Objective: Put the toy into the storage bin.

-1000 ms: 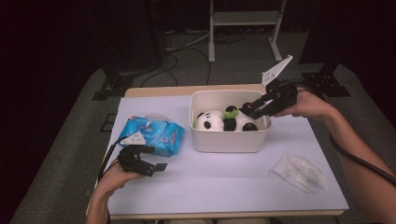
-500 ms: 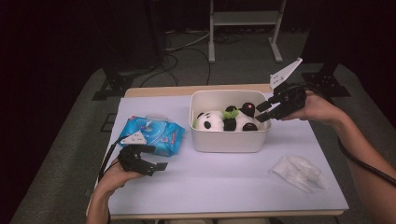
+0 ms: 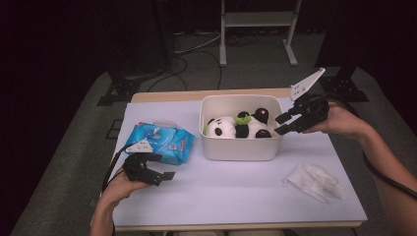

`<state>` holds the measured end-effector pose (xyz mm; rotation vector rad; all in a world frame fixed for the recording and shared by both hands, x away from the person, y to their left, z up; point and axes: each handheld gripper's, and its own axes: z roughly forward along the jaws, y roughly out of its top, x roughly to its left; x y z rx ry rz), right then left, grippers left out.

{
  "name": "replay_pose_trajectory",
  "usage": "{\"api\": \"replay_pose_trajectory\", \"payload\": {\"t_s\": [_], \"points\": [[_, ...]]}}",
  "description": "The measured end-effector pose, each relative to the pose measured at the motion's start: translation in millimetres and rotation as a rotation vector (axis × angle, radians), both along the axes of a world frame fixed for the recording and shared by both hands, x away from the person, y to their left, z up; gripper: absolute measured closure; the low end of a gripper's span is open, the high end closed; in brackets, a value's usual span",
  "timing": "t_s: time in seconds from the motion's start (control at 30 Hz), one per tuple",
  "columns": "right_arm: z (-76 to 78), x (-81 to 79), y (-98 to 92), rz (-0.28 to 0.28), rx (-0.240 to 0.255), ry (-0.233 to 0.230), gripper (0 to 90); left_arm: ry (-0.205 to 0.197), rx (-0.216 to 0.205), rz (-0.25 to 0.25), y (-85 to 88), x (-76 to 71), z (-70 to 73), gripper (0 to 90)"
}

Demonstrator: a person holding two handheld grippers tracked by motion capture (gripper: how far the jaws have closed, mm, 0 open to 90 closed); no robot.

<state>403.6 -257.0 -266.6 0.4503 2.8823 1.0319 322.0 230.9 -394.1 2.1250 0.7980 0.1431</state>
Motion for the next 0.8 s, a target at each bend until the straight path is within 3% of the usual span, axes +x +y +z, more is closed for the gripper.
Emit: {"api": "replay_pose_trajectory", "payload": {"t_s": [0.8], "points": [[-38.1,-16.9,-26.7,-0.053,0.04,0.028,50.0,0.006,0.0,0.008,1.7,-2.3,-0.6,8.9]]}}
